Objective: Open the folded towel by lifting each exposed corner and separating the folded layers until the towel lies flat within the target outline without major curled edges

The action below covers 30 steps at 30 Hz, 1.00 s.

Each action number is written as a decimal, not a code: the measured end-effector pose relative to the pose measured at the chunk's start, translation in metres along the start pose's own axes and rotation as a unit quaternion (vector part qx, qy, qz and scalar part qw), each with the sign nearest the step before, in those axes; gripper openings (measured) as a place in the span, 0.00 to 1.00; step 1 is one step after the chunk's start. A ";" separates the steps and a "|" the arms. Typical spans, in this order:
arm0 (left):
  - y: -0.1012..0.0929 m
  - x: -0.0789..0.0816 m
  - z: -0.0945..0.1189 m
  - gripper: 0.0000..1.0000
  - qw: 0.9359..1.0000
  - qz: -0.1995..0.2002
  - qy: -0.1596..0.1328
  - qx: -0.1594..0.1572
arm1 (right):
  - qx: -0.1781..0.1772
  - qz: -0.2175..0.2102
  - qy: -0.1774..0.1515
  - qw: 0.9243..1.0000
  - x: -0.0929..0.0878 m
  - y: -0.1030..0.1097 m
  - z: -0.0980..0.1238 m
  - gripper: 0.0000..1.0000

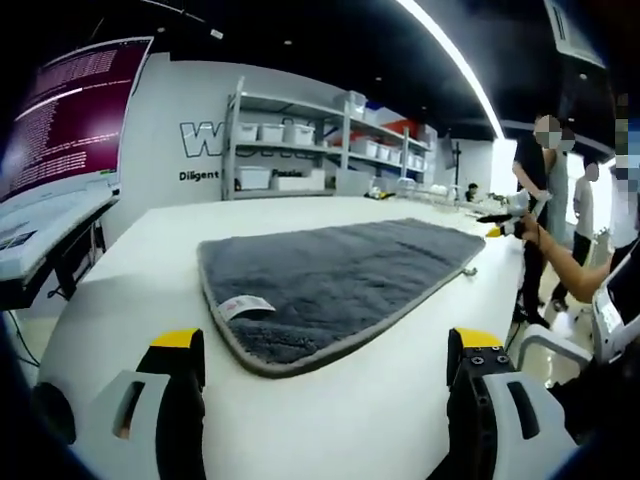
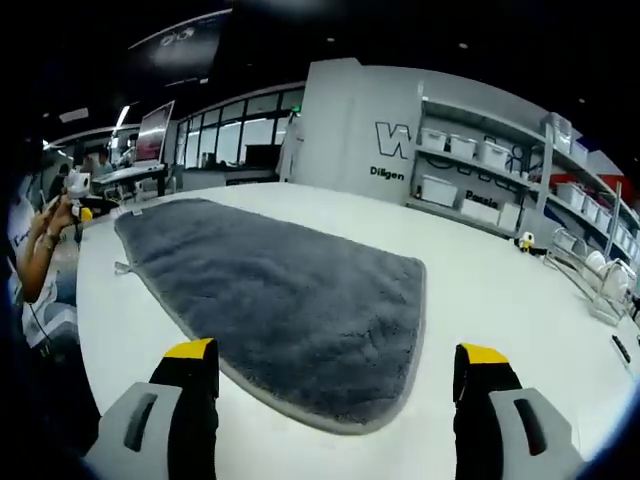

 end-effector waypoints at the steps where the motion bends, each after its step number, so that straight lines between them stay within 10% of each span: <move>1: -0.001 0.000 0.002 0.99 1.000 0.000 -0.002 0.000 | -0.001 0.000 -0.003 1.000 -0.002 0.003 0.007 0.99; 30: -0.008 -0.011 0.013 0.99 1.000 -0.006 0.019 0.009 | 0.008 0.015 -0.015 1.000 -0.004 0.022 0.044 0.99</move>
Point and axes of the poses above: the point that each gripper's makers call its tool centre point, and the gripper's own axes: z roughly backward along the fingers, y roughly to its left, x roughly out of its top, the point moved 2 cm from there along z, roughly backward along the fingers, and after that the axes turned 10 degrees about -x, right-handed, at the moved point
